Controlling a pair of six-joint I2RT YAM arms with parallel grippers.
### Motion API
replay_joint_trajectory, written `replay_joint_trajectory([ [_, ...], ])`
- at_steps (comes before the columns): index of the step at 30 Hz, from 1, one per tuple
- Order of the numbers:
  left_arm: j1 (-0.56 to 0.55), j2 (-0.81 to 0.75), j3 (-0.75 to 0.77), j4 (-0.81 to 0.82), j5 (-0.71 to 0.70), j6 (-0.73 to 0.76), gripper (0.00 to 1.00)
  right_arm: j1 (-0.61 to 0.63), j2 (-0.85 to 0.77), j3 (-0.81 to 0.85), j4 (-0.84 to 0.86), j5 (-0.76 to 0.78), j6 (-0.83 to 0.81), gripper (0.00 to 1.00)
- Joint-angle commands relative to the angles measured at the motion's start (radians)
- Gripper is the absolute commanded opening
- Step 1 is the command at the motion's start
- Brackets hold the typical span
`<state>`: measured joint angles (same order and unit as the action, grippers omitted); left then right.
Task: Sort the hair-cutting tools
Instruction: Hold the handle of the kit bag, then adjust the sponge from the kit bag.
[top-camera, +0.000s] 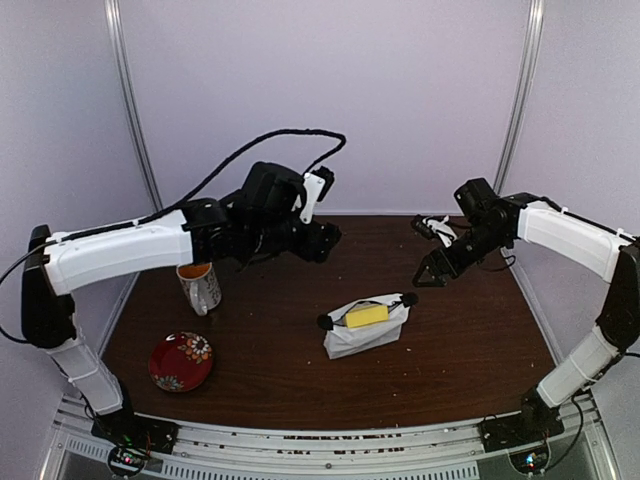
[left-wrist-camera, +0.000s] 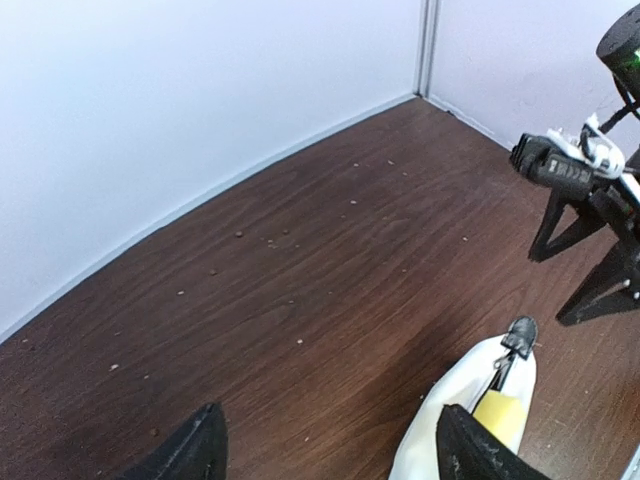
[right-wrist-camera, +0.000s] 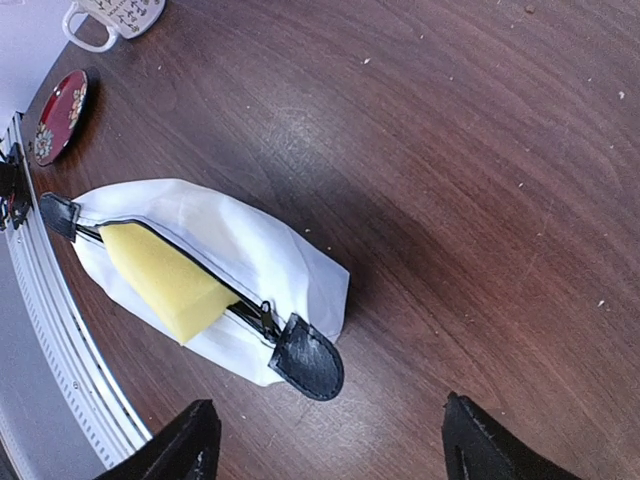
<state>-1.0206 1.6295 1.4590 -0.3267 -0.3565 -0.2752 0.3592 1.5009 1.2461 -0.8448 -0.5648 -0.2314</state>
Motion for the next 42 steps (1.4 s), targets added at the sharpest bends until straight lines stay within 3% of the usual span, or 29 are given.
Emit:
replay_joint_trajectory([
  [1, 0.036, 0.184, 0.176, -0.166, 0.367, 0.075, 0.75, -0.002, 0.057, -0.011, -0.032, -0.054, -0.003, 0.77],
  [5, 0.035, 0.25, 0.195, -0.14, 0.509, 0.062, 0.75, -0.003, 0.1, -0.018, -0.041, -0.087, -0.017, 0.69],
  [9, 0.033, 0.299, 0.191, -0.124, 0.545, 0.051, 0.78, -0.003, 0.14, -0.012, -0.016, -0.113, -0.011, 0.59],
  [15, 0.008, 0.352, 0.212, -0.123, 0.54, 0.074, 0.79, -0.003, 0.22, 0.022, -0.04, -0.198, -0.02, 0.52],
  [19, -0.001, 0.388, 0.241, -0.141, 0.518, 0.079, 0.8, -0.002, 0.218, 0.015, -0.041, -0.238, -0.032, 0.36],
  [24, -0.003, 0.43, 0.272, -0.146, 0.517, 0.086, 0.79, -0.002, 0.209, 0.008, -0.034, -0.249, -0.031, 0.35],
  [28, -0.003, 0.448, 0.279, -0.14, 0.529, 0.095, 0.79, -0.004, 0.22, 0.019, -0.028, -0.25, -0.027, 0.42],
  [31, -0.003, 0.459, 0.282, -0.14, 0.528, 0.099, 0.79, -0.009, 0.229, 0.033, -0.022, -0.259, -0.022, 0.42],
  [37, -0.003, 0.496, 0.312, -0.171, 0.49, 0.095, 0.71, -0.01, 0.226, 0.032, -0.041, -0.326, -0.05, 0.09],
  [42, 0.002, 0.552, 0.357, -0.218, 0.436, 0.069, 0.57, -0.01, 0.209, 0.03, -0.085, -0.4, -0.103, 0.01],
])
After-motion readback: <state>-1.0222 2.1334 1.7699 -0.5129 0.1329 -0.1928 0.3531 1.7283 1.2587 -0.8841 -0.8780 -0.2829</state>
